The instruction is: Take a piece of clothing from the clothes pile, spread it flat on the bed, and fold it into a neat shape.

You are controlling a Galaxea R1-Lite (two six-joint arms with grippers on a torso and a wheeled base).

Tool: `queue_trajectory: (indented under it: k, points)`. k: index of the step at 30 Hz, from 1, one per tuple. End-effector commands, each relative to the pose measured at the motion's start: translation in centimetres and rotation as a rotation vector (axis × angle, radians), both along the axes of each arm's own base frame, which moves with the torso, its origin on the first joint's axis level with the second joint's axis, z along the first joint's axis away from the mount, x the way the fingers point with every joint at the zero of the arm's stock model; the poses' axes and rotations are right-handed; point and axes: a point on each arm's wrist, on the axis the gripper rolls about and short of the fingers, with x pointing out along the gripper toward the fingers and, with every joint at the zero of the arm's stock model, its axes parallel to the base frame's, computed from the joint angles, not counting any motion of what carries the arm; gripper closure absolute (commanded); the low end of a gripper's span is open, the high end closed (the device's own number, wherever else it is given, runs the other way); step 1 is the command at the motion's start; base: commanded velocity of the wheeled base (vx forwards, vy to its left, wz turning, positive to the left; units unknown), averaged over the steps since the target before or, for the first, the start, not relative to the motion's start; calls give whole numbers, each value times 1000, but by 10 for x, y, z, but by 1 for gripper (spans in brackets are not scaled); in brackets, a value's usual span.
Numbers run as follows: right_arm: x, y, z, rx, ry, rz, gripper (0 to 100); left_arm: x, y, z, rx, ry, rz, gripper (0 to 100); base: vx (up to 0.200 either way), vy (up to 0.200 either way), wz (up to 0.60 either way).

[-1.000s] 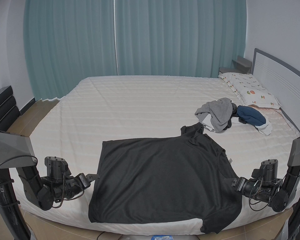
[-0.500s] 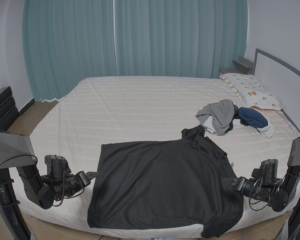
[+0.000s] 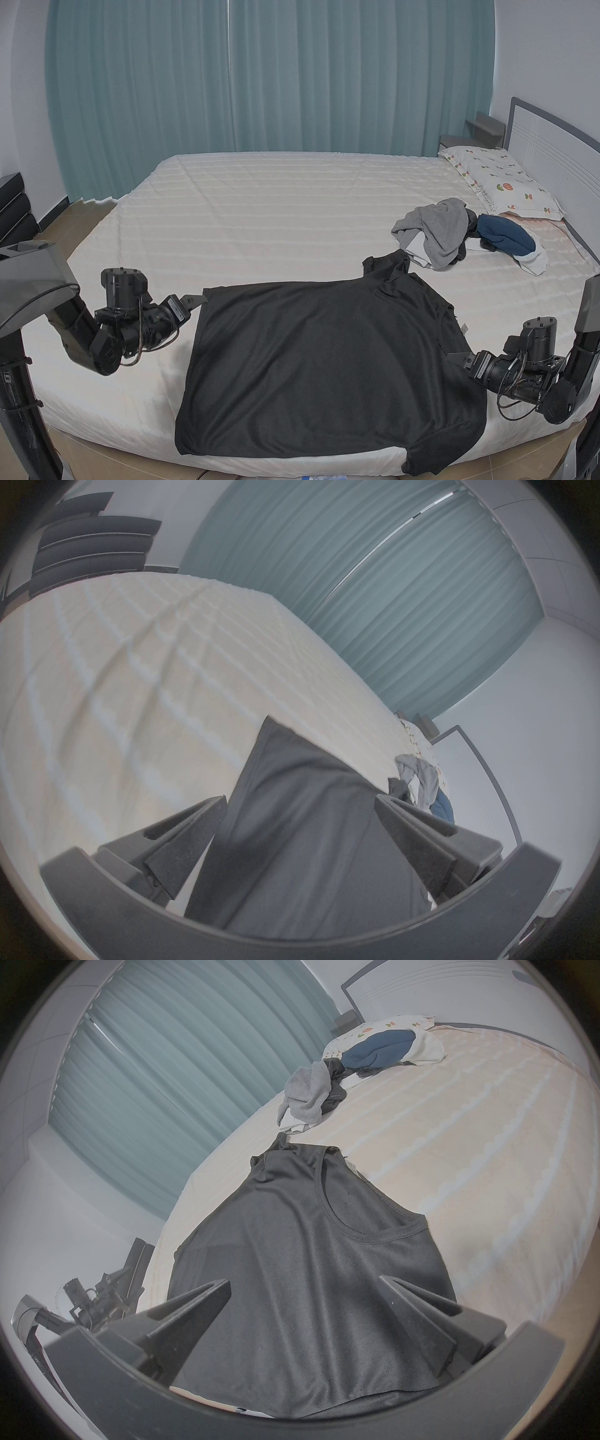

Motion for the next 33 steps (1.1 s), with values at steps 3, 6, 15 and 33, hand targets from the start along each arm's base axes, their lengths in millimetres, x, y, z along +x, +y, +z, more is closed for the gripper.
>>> queue_trajectory:
  k: [3,6,15,33]
  points:
    - [-1,0,-3,17,-3,-5,0,91,-12,-45,23,64,6,0,0,0,0]
    - [0,0,-5,16,3,-5,0,114,-13,-44,17,38,24,0,0,0,0]
    - [2,1,-5,13,-1,-6,0,127,-6,-72,49,3,94,0,0,0,0]
    - [6,5,-3,11,-22,13,0,141,-12,-74,39,-34,85,0,0,0,0]
